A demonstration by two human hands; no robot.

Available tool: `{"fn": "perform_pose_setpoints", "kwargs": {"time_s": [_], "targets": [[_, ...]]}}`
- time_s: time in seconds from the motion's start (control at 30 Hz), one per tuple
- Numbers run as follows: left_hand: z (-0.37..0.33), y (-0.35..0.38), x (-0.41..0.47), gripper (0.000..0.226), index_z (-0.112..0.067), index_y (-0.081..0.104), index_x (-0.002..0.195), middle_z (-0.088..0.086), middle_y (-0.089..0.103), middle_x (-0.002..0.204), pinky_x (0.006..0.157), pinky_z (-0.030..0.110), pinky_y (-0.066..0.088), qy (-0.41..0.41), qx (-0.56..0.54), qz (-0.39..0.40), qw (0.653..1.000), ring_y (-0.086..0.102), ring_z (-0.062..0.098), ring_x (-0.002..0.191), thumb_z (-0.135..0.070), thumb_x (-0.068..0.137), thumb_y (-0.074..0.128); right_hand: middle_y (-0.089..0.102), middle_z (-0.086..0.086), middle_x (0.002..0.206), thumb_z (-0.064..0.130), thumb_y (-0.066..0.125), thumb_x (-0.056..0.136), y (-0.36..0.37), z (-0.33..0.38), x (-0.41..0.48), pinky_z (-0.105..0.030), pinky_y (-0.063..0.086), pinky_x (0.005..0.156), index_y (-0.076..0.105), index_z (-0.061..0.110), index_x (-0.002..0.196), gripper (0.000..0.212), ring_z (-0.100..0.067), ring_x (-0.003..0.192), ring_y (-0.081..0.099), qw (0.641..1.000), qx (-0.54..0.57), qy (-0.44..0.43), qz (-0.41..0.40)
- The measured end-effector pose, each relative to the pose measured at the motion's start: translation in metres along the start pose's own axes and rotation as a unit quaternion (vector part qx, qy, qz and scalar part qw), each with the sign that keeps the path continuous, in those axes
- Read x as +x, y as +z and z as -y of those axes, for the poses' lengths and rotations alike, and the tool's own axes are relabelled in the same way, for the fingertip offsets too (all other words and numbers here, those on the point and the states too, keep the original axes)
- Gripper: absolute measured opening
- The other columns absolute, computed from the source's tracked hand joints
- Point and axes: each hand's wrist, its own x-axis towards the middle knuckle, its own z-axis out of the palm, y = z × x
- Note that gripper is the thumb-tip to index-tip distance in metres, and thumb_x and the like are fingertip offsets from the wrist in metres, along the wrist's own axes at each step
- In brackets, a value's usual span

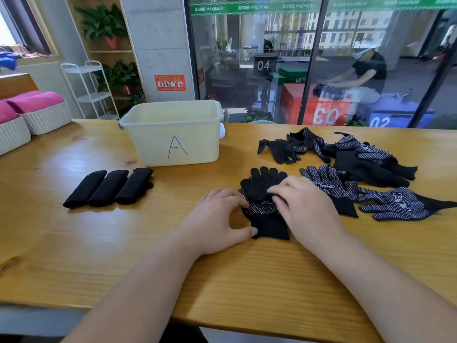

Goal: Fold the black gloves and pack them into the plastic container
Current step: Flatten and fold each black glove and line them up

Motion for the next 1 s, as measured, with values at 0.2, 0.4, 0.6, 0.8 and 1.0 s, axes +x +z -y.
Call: {"fn": "perform_pose_setpoints", "kwargs": {"time_s": [0.2,0.4,0.6,0.8,1.0], "targets": [[-0.004,0.000,-0.003,0.074,-0.035,0.049,0.138,-0.021,0.053,0.135,0.114,0.037,0.040,-0.022,-0.007,-0.013,1.000,0.043,0.005,0.133,-0.071,0.079,0.075,0.066,0.006,0.102,0.016,0.071,0.099,-0.016,0.011,-0.010,-0.034,0.054,0.076,0.078,0.018,0.116,0.018,-0.018,0.096,0.062,0.998,0.020,-0.022,-0.055],[-0.009,-0.001,-0.003,0.094,-0.035,0.032,0.154,-0.020,0.053,0.137,0.118,0.034,0.036,-0.037,-0.020,-0.011,0.999,0.041,0.003,0.137,-0.069,0.080,0.077,0.064,0.008,0.091,0.015,0.083,0.089,-0.004,0.013,-0.027,-0.037,0.052,0.061,0.080,0.023,0.104,0.018,-0.020,0.083,0.062,0.999,-0.016,-0.051,0.010],[-0.008,0.000,-0.003,0.107,-0.036,0.020,0.162,-0.019,0.053,0.140,0.122,0.039,0.034,-0.042,-0.028,-0.002,0.999,0.039,0.005,0.141,-0.072,0.079,0.076,0.062,0.003,0.095,0.003,0.079,0.085,-0.011,0.015,-0.031,-0.040,0.047,0.063,0.076,0.018,0.105,0.025,-0.023,0.079,0.055,0.993,-0.063,-0.097,-0.016],[-0.007,0.001,-0.003,0.110,-0.036,0.017,0.164,-0.018,0.053,0.143,0.123,0.040,0.035,-0.045,-0.026,-0.001,0.999,0.039,0.008,0.143,-0.073,0.079,0.075,0.063,0.005,0.096,0.006,0.084,0.084,-0.010,0.015,-0.039,-0.039,0.049,0.059,0.078,0.021,0.108,0.029,-0.021,0.079,0.059,0.995,-0.049,-0.087,0.006],[-0.006,0.002,-0.003,0.111,-0.036,0.019,0.164,-0.017,0.053,0.144,0.123,0.042,0.036,-0.045,-0.027,-0.007,0.999,0.039,0.009,0.144,-0.075,0.077,0.075,0.064,0.009,0.095,0.010,0.079,0.089,-0.012,0.020,-0.040,-0.038,0.051,0.059,0.079,0.023,0.107,0.022,-0.018,0.079,0.060,0.997,-0.014,-0.075,0.006]]}}
